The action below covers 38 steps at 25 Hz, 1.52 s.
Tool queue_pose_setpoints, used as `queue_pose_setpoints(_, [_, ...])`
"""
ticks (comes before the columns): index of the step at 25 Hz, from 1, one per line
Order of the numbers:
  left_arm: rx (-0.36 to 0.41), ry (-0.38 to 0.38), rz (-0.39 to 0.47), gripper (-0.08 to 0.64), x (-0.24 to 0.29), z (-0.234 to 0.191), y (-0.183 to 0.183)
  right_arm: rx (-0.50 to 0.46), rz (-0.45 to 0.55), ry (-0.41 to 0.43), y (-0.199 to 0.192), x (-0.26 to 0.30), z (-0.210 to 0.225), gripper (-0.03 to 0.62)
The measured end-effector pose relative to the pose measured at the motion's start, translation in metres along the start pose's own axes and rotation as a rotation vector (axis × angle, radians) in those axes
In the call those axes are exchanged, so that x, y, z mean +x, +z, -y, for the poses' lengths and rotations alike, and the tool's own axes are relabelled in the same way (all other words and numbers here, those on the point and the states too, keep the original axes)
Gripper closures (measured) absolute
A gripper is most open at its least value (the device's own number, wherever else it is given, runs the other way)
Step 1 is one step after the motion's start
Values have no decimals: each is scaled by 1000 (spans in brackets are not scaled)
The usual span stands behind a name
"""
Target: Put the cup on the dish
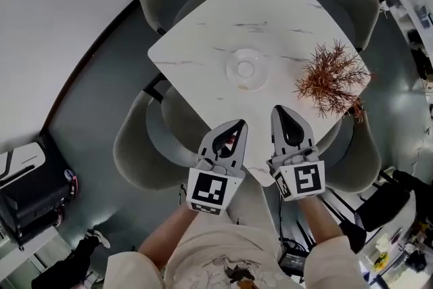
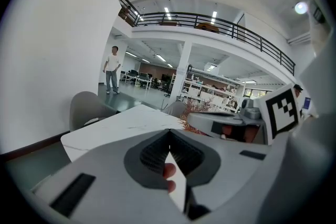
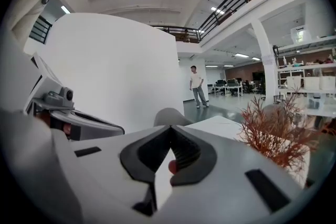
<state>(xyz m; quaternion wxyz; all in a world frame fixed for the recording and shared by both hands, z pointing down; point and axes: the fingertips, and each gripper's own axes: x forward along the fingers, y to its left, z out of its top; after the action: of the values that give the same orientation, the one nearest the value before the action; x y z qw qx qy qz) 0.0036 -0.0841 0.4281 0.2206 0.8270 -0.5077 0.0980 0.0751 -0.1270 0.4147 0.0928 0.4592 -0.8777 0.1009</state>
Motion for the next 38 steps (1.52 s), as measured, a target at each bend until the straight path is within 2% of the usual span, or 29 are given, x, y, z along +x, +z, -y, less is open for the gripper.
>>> queue_pose_setpoints(5, [23,-7,12,557,-13,5,19,4,-2,26,15,-19,-11,588])
queue_pose_setpoints(9, [2,-31,-25,557,-27,18,16,60,-29,47,16,-43,-22,588])
queue_pose_setpoints(12, [9,-46,-41,557,-35,25,20,61,-8,42,31,-54,-22,588])
queue_pose_setpoints(19, [-24,-59,-22,557,-55,38,41,84,4,26,52,-76,-31,588])
queue_pose_setpoints(24, [-13,-76,11,557,-66,53,62,73,41,-8,75,-96,-32,588])
queue_pose_setpoints(28, [-12,-88,38,557,-73,60,77,120,50,-23,87,-102,-30,588])
queue_pose_setpoints(33, [-28,-91,44,557,-88,64,76,73,48,-26,88,-112,-43,588])
queue_pose_setpoints(38, [-24,-116,33,557,-91,73,68,72,68,-43,92,-121,-47,588])
